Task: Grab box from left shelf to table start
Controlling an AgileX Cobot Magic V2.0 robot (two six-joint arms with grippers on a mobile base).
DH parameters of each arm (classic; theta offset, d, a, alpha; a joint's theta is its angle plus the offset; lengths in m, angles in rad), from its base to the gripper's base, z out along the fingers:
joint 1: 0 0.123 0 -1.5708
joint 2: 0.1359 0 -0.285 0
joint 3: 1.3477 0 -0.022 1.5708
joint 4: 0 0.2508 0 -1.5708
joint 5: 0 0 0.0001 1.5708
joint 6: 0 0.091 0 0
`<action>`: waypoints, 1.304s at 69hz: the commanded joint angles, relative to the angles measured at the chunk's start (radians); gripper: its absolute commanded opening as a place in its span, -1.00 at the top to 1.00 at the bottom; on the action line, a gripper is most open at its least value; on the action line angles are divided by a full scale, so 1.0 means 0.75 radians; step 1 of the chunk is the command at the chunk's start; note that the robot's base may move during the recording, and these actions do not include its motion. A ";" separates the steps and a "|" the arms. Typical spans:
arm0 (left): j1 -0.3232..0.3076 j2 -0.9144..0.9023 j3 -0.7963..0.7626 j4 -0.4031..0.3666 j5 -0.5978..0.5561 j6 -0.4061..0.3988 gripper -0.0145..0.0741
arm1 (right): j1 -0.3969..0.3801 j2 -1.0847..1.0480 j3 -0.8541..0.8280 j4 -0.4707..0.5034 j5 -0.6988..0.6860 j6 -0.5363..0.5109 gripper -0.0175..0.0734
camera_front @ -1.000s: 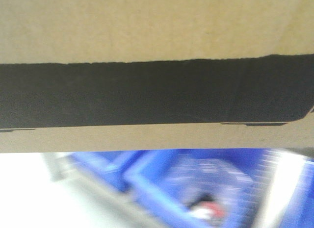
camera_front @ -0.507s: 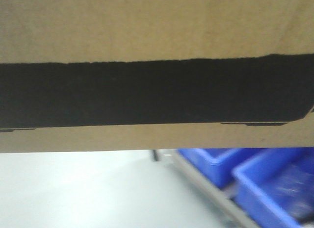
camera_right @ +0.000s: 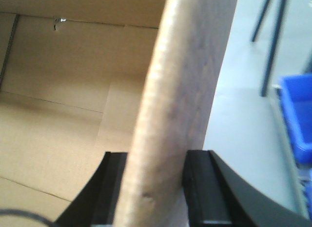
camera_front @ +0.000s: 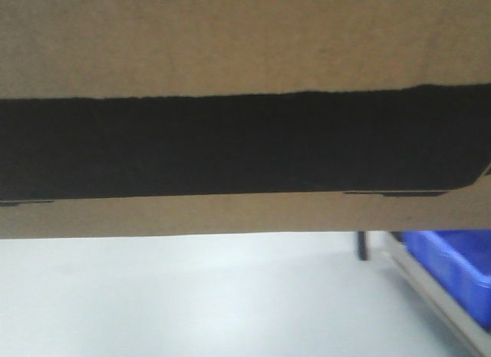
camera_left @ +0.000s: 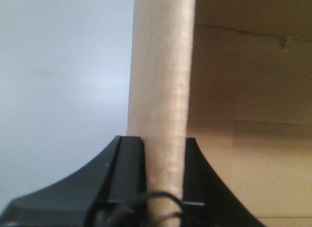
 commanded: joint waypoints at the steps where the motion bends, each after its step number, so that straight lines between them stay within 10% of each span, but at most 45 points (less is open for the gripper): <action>1: -0.009 0.003 -0.054 -0.092 -0.262 -0.042 0.91 | 0.007 0.000 -0.042 0.003 -0.137 -0.030 0.46; 90: -0.009 0.003 -0.054 -0.092 -0.262 -0.042 0.91 | 0.007 0.001 -0.042 0.003 -0.137 -0.030 0.46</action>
